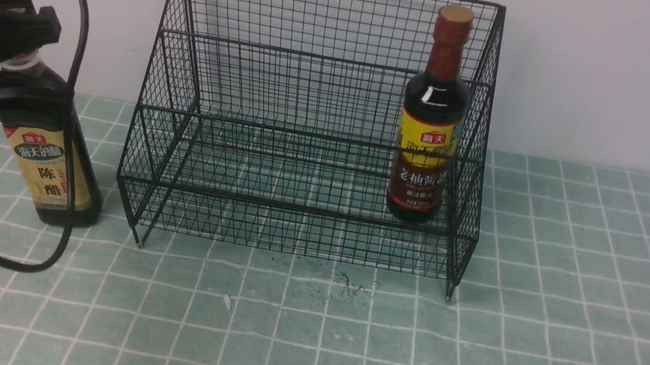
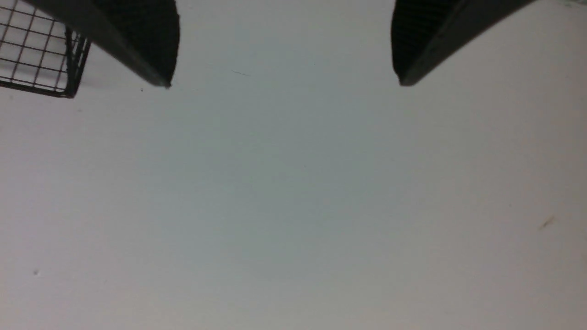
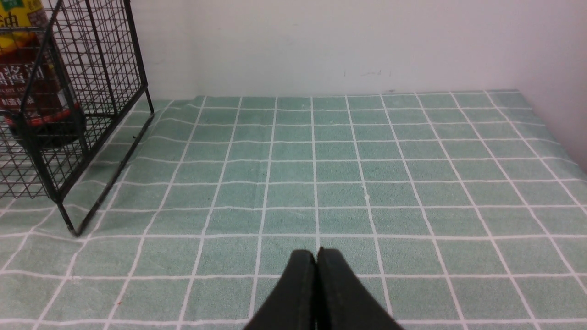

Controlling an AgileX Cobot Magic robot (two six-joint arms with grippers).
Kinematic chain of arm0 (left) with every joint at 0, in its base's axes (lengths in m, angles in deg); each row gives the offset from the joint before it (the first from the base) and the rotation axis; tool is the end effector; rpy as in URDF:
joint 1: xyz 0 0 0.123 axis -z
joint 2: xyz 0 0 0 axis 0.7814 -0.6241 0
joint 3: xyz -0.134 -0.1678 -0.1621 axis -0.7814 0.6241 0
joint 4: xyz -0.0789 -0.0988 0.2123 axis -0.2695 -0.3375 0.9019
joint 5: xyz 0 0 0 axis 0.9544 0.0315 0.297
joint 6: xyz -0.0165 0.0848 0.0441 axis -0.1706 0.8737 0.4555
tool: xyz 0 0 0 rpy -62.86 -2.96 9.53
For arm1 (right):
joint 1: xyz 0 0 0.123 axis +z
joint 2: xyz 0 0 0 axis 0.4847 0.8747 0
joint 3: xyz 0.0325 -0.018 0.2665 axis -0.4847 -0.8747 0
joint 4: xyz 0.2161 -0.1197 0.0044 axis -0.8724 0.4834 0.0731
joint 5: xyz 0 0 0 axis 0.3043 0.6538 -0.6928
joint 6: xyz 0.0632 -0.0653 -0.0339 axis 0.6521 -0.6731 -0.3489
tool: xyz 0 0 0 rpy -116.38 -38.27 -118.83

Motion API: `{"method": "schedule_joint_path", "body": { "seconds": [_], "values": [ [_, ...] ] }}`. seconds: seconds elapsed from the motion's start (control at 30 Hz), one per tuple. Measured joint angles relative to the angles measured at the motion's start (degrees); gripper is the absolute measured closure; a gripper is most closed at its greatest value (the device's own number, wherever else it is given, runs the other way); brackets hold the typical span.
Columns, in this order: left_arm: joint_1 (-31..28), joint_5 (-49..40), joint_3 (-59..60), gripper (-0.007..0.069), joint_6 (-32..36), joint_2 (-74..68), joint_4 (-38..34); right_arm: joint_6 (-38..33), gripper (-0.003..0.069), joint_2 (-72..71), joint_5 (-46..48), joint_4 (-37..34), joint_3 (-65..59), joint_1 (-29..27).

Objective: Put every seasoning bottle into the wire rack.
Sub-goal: Use the left arm to grab the condiment bottle closest to it

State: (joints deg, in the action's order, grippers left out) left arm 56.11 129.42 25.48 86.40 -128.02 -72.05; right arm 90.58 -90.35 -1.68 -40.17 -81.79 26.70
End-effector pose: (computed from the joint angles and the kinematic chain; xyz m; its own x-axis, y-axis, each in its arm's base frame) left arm 0.3041 0.0098 0.2695 0.1574 -0.1307 -0.9789 -0.2613 0.9504 -0.1689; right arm 0.0695 -0.0051 0.1712 -0.2884 0.0694 -0.9550 0.0801 0.9956 0.0481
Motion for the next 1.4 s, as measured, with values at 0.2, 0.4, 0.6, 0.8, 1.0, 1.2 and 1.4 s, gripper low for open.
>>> {"method": "schedule_joint_path", "body": {
  "seconds": [0.2, 0.4, 0.6, 0.8, 1.0, 1.2, 1.4],
  "values": [
    [0.0, -0.26, -0.86, 0.006, -0.2, -2.7, 0.05, 0.0, 0.0672, 0.0, 0.0, 0.0, 0.0, 0.0],
    [0.0, -0.2, -0.88, 0.006, -0.25, -5.74, 0.05, 0.35, 0.0672, 0.0, 0.0, 0.0, 0.0, 0.0],
    [-0.06, 2.04, -1.02, 0.0066, -0.19, -9.31, 0.1, 0.6, 0.0672, 0.0, 0.0, 0.0, 0.0, 0.0],
    [-0.17, 2.43, -1.07, 0.0293, -0.52, -10.59, 0.62, 0.6, 0.0672, 0.0, 0.0, 0.0, 0.0, 0.0],
    [-0.17, 1.15, -1.24, 0.0323, 0.63, -10.27, 1.53, 0.6, 0.0672, 0.0, 0.0, 0.0, 0.0, 0.0],
    [-0.17, -9.4, -2.04, 0.0321, 7.22, -4.89, 1.32, 0.6, 0.0672, 0.0, 0.0, 0.0, 0.0, 0.0],
    [-0.17, -19.41, -6.9, 0.0321, 11.69, 4.46, 0.93, 0.6, 0.0672, 0.0, 0.0, 0.0, 0.0, 0.0]
  ]
}}
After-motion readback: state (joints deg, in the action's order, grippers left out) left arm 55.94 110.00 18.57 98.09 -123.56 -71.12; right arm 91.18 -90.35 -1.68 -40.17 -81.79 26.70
